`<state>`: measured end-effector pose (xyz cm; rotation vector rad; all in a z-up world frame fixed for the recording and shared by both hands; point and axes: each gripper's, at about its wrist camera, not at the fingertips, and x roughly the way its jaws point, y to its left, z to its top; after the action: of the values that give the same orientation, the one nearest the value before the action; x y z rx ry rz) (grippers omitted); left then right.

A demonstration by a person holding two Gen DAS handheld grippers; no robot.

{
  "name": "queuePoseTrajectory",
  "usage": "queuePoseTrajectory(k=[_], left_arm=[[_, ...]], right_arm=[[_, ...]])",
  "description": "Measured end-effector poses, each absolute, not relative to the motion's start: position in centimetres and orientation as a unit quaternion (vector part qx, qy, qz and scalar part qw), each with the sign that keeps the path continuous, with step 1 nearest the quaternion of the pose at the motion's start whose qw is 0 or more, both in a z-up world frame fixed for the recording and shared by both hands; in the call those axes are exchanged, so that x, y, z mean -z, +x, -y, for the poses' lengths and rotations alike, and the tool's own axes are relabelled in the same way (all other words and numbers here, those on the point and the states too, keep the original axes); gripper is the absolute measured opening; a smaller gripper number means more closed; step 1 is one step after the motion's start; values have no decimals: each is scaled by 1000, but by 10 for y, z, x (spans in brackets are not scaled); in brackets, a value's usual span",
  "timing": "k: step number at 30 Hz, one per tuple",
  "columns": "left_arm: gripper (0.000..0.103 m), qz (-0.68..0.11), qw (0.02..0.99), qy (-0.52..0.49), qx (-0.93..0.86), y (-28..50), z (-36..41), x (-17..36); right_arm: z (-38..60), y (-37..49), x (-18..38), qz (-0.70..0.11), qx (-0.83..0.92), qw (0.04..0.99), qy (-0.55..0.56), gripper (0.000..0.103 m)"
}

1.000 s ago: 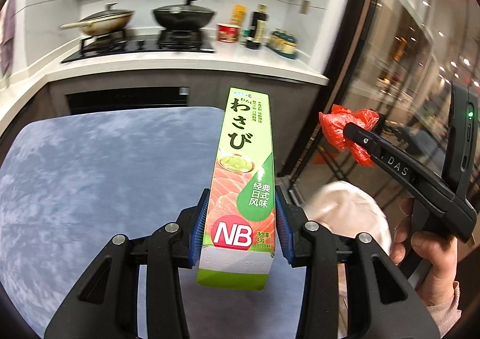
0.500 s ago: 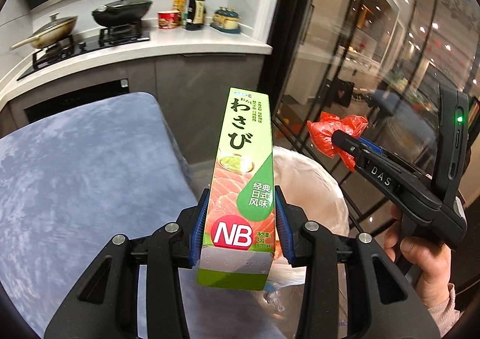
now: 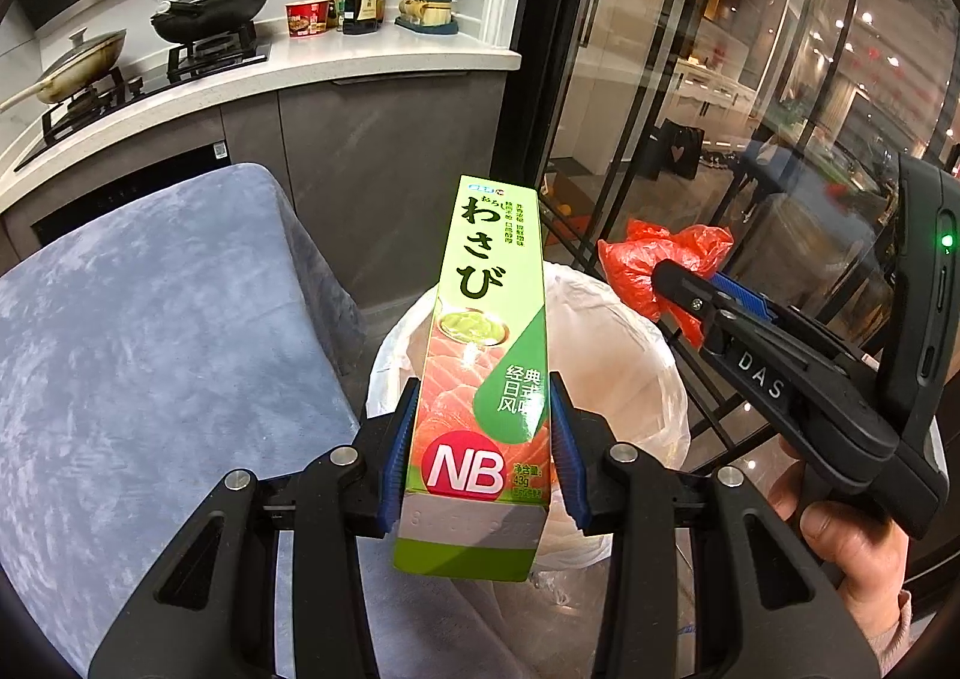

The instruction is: Collect trash

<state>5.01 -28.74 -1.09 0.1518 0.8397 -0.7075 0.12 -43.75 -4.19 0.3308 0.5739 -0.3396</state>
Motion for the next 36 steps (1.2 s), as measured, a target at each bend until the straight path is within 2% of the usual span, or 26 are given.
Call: queuePoseTrajectory(k=[20, 24, 31, 36], left_arm=[[39, -408, 848, 85, 327, 53, 303, 19], [39, -408, 849, 85, 324, 54, 303, 19], [39, -408, 851, 84, 320, 57, 300, 18], [39, -407, 853, 83, 317, 58, 298, 18]], right_arm=[[441, 5, 50, -289, 170, 928, 162, 29], [441, 6, 48, -286, 171, 929, 161, 35], [437, 6, 43, -282, 167, 932, 158, 36], [436, 5, 42, -279, 166, 933, 158, 42]])
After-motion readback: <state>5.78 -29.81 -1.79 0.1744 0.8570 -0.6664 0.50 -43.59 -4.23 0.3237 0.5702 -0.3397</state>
